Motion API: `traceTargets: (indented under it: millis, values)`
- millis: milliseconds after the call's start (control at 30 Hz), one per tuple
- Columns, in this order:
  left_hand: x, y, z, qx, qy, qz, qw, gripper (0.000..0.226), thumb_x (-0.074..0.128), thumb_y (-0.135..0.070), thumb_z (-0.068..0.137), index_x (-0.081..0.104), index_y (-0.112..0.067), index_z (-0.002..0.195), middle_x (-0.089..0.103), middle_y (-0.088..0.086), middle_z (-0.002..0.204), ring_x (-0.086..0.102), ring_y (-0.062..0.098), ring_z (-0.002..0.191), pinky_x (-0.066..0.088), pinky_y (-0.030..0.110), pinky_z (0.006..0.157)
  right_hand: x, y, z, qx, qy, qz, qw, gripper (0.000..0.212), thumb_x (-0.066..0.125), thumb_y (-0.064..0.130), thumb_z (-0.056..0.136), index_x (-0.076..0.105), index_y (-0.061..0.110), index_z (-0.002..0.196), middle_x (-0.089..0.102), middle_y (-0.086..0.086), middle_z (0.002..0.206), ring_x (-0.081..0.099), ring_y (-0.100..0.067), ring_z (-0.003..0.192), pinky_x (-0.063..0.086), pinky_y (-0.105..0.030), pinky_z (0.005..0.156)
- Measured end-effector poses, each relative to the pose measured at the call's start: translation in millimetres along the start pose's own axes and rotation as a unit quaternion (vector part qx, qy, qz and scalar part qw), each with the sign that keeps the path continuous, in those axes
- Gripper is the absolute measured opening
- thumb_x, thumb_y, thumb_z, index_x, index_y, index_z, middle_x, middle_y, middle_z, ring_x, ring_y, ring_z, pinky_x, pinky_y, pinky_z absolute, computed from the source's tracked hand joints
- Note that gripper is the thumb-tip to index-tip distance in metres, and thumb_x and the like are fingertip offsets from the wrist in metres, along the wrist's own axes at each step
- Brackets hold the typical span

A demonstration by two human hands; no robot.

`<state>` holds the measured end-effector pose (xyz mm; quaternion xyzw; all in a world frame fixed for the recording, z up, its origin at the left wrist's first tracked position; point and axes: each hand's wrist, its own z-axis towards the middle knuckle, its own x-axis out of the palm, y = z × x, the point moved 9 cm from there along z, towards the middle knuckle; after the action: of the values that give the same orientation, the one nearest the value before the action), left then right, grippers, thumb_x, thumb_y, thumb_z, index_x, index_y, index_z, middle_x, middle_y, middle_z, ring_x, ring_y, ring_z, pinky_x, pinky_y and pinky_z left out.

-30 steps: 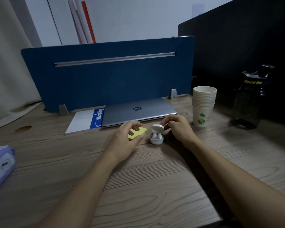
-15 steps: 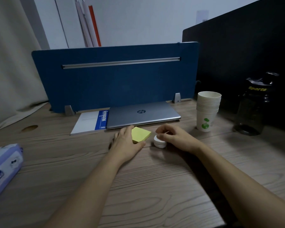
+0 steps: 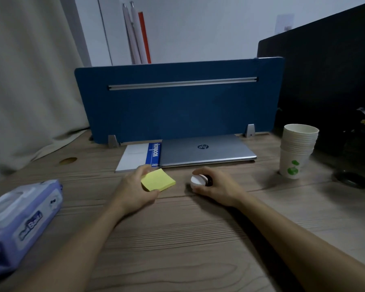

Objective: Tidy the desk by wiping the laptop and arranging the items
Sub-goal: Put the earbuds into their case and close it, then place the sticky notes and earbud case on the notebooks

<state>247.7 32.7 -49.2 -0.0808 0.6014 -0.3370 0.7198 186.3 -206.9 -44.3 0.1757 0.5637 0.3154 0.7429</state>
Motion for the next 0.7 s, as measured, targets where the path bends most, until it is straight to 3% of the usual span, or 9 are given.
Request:
traceTargets:
  millis: [167,333,533,600,700]
  values:
    - [-38.3,44.8,6.1,-0.058,-0.086,-0.039,0.994,0.081,0.076,-0.046,0.072,0.034,-0.039,0.140,0.052,-0.004,0.137,0.047,0.016,0.111,0.041,0.035,0.080,25.5,29.0,39.7,-0.034,-0.056,0.014,0.998,0.039,0.072,0.042,0.083,0.063,0.024,0.117,0.067,0.005,0.113,0.060,-0.011,0.096,0.050,-0.030,0.085]
    - [-42.6,56.0,24.0,-0.041,-0.096,-0.068,0.992,0.082,0.073,-0.051,0.065,0.035,-0.040,0.137,0.054,-0.009,0.133,0.053,0.018,0.115,0.049,0.042,0.090,38.8,46.2,69.5,-0.077,-0.107,-0.013,0.991,0.033,0.069,0.036,0.086,0.061,0.021,0.114,0.067,0.001,0.110,0.059,-0.016,0.096,0.045,-0.028,0.080]
    - [-55.7,68.8,36.7,-0.016,-0.169,-0.231,0.958,0.079,0.073,-0.049,0.061,0.044,-0.036,0.133,0.061,-0.010,0.125,0.061,0.007,0.106,0.047,0.022,0.084,42.7,48.1,98.2,-0.090,-0.135,-0.017,0.987,0.039,0.068,0.035,0.087,0.058,0.018,0.120,0.064,-0.003,0.116,0.055,-0.021,0.105,0.042,-0.028,0.084]
    - [-60.8,70.0,39.4,-0.003,-0.195,-0.239,0.951,0.077,0.074,-0.047,0.065,0.043,-0.036,0.135,0.060,-0.010,0.127,0.060,0.006,0.107,0.046,0.019,0.084,43.6,46.8,105.2,-0.086,-0.139,-0.010,0.987,0.038,0.067,0.035,0.087,0.057,0.018,0.120,0.064,-0.004,0.116,0.056,-0.022,0.104,0.044,-0.031,0.085]
    - [-62.4,67.5,48.9,0.016,-0.217,-0.229,0.949,0.072,0.079,-0.027,0.075,0.044,-0.028,0.137,0.059,-0.006,0.129,0.059,0.009,0.107,0.043,0.010,0.082,43.8,44.1,109.2,-0.081,-0.145,-0.002,0.986,0.038,0.066,0.034,0.088,0.057,0.017,0.121,0.064,-0.003,0.115,0.056,-0.022,0.102,0.046,-0.032,0.085]
